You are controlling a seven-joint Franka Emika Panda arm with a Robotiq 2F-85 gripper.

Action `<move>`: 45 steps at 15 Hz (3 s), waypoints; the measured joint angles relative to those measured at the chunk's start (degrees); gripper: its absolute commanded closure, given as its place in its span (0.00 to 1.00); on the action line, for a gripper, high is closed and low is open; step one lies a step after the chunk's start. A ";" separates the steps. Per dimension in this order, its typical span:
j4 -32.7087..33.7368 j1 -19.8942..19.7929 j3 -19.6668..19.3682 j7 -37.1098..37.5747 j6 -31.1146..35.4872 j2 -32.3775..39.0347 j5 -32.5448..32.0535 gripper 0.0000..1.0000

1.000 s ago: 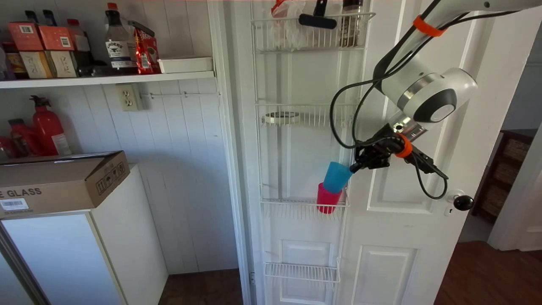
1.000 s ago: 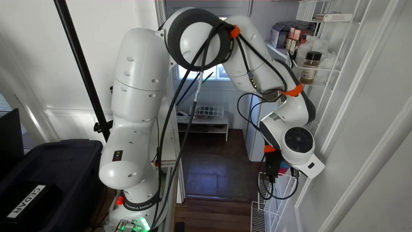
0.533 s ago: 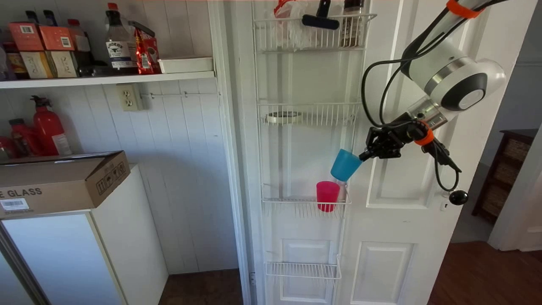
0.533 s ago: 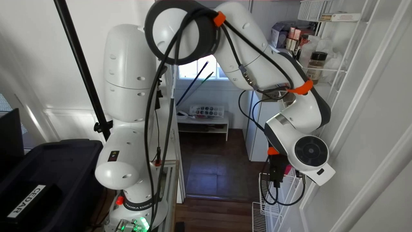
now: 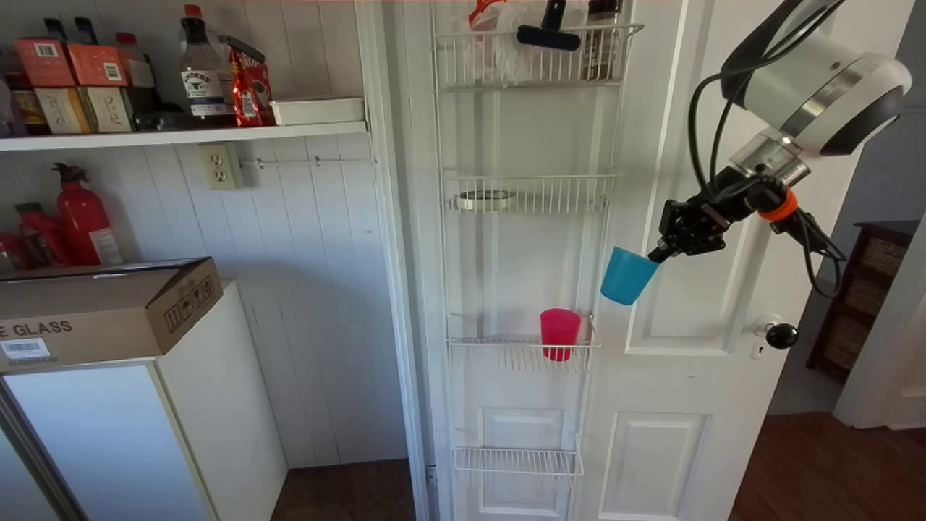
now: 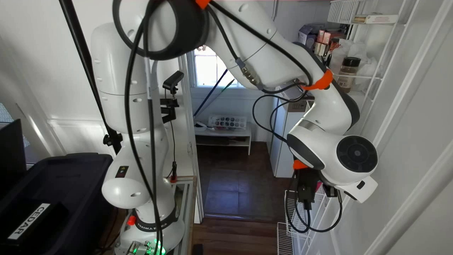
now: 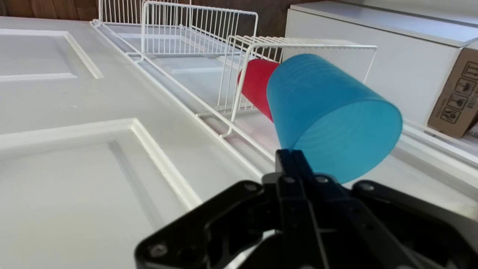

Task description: Place the blue cup on the second shelf

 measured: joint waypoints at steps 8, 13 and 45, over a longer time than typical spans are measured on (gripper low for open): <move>-0.83 -1.41 -0.49 -0.66 -0.23 -4.10 -3.42 1.00; -0.46 -3.89 -2.50 -0.62 -3.95 -10.46 -10.64 1.00; 4.92 2.48 3.24 19.96 -0.93 -16.50 -8.11 1.00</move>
